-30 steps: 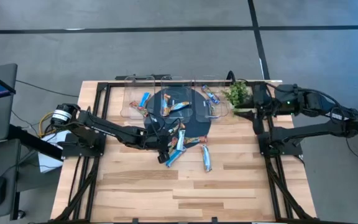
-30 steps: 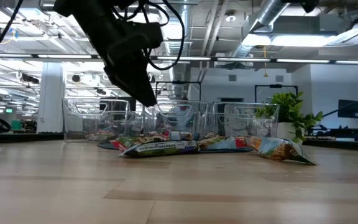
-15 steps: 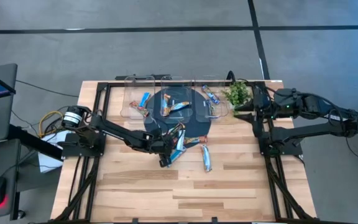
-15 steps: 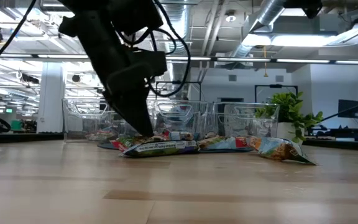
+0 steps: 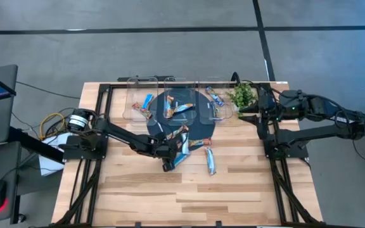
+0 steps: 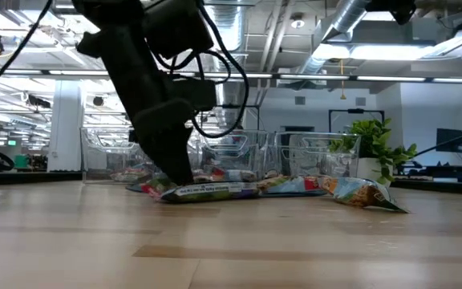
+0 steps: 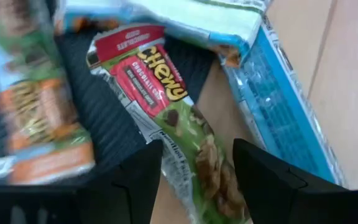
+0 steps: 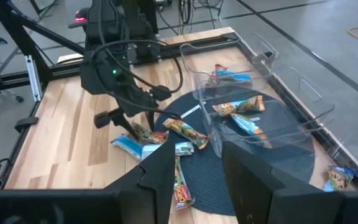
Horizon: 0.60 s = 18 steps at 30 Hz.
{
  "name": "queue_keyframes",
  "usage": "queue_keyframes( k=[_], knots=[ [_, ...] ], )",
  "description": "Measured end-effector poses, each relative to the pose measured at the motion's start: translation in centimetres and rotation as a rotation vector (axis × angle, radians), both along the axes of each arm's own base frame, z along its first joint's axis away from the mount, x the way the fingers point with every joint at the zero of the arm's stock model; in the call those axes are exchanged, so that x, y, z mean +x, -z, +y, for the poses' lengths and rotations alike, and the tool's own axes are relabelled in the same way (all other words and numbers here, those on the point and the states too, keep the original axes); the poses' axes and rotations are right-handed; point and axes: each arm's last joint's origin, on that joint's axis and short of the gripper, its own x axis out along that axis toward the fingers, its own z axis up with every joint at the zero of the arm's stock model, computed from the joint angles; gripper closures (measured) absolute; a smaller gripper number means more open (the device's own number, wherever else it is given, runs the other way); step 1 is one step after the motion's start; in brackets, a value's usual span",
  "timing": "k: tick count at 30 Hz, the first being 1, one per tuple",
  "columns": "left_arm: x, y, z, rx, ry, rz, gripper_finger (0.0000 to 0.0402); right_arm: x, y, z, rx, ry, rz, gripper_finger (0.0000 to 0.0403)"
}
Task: Pick and place Granola Bars by type
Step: Put the red granola bar into the left transparent bin
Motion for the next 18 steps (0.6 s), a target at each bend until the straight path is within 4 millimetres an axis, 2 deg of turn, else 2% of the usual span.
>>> queue_keyframes(
  k=[13,18],
  knots=[
    [0.02,0.41,-0.27,0.004,-0.06,-0.001,0.021,-0.05,0.14,0.0,0.016,0.007,0.013,0.028],
    [0.02,0.28,-0.43,0.007,-0.055,0.012,0.0236,-0.05,0.14,0.0,0.017,0.007,0.013,0.028]
  ],
)
